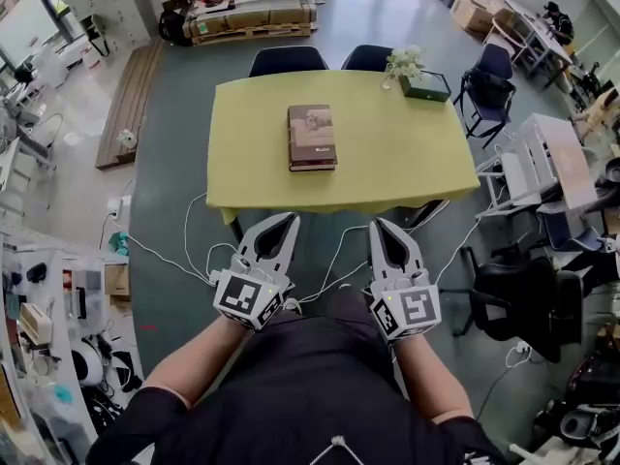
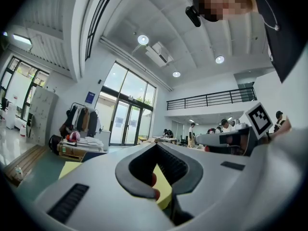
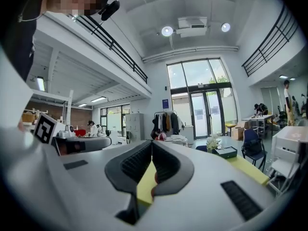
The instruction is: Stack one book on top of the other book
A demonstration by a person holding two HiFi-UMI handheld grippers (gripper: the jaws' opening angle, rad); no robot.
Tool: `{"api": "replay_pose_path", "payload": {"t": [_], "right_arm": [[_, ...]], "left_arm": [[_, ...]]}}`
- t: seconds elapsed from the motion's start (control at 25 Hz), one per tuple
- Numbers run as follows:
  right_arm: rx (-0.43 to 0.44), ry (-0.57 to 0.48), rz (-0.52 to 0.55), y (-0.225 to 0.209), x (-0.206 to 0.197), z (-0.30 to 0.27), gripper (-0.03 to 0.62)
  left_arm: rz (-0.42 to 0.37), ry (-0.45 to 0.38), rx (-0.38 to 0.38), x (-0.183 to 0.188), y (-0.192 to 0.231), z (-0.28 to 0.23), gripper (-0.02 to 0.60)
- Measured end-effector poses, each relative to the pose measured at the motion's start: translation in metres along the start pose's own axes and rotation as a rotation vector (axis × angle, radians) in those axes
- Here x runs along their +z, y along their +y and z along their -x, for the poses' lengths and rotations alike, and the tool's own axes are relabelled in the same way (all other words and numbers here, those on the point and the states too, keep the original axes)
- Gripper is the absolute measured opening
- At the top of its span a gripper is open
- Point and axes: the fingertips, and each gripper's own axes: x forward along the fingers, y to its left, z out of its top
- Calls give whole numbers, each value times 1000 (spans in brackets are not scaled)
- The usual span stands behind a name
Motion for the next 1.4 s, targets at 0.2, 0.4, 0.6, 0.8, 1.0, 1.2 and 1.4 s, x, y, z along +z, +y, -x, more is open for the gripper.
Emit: {"api": "replay_pose_path", "payload": {"t": [0.2, 0.4, 0.6, 0.8, 1.0, 1.2, 1.4], "right_arm": [[-4, 38, 30, 23, 0, 5, 15], [12, 88, 49, 33, -5, 2, 15], [16, 70, 36, 29, -7, -10, 15], [34, 64, 16, 32, -9, -12, 15], [34, 68, 34, 24, -8, -6, 14], [45, 50, 40, 8, -1, 8, 14], [48, 32, 45, -12, 5, 15, 14]], "left_arm": [[24, 16, -28, -3, -2, 13, 8], [14, 33, -17, -4, 4, 22, 8], [15, 18, 32, -7, 19, 20, 8], [0, 21, 27, -9, 8, 17, 8], [-10, 12, 15, -10, -11, 10, 8], [-7, 10, 12, -7, -33, -3, 8], [-12, 0, 19, -1, -48, -18, 8]]}}
